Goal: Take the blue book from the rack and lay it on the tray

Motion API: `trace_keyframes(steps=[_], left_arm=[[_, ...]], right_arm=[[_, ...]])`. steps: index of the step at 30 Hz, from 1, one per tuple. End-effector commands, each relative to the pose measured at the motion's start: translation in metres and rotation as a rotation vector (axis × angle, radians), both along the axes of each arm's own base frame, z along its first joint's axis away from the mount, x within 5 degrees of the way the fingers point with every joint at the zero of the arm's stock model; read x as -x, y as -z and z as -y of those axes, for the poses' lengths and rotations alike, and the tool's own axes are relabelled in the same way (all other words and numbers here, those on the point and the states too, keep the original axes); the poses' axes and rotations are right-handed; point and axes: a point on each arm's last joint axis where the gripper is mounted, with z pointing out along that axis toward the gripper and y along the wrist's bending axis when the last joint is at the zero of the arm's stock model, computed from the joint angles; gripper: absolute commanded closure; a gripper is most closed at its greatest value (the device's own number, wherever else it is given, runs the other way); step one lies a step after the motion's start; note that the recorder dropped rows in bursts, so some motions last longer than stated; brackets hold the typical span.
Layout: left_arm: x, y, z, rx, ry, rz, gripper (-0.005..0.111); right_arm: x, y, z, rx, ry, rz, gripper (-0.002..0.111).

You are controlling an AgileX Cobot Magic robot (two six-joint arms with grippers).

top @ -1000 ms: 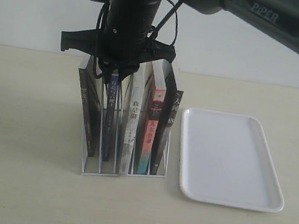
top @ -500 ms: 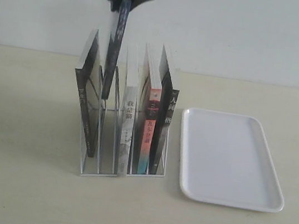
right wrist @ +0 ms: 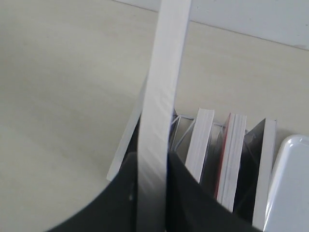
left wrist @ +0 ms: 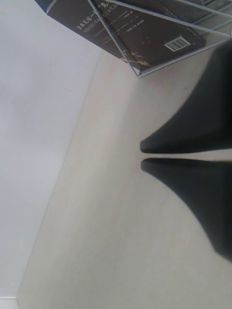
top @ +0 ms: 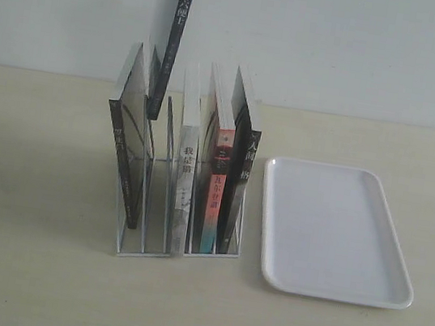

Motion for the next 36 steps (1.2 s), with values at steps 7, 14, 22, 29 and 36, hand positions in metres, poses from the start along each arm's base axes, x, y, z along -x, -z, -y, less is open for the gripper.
trace_keyframes(steps=[7, 14, 22, 29, 36], left_arm=[[0.000, 0.000, 0.000, -0.005, 0.000, 0.012, 0.103], [0.000, 0.000, 0.000, -0.005, 0.000, 0.012, 0.103], [0.000, 0.000, 0.000, -0.005, 0.000, 0.012, 0.103], [0.000, 0.000, 0.000, -0.005, 0.000, 0.012, 0.103], [0.000, 0.000, 0.000, -0.005, 0.000, 0.012, 0.103]], right_arm=[[0.002, -0.012, 0.003, -0.031, -0.011, 0.059, 0.108], [0.023, -0.051, 0.028, -0.059, -0.024, 0.162, 0.108], [0.054, -0.103, 0.076, -0.071, 0.045, 0.345, 0.108], [0.078, -0.133, 0.111, -0.061, 0.082, 0.471, 0.108], [0.091, -0.127, 0.148, 0.097, 0.205, 0.535, 0.108]])
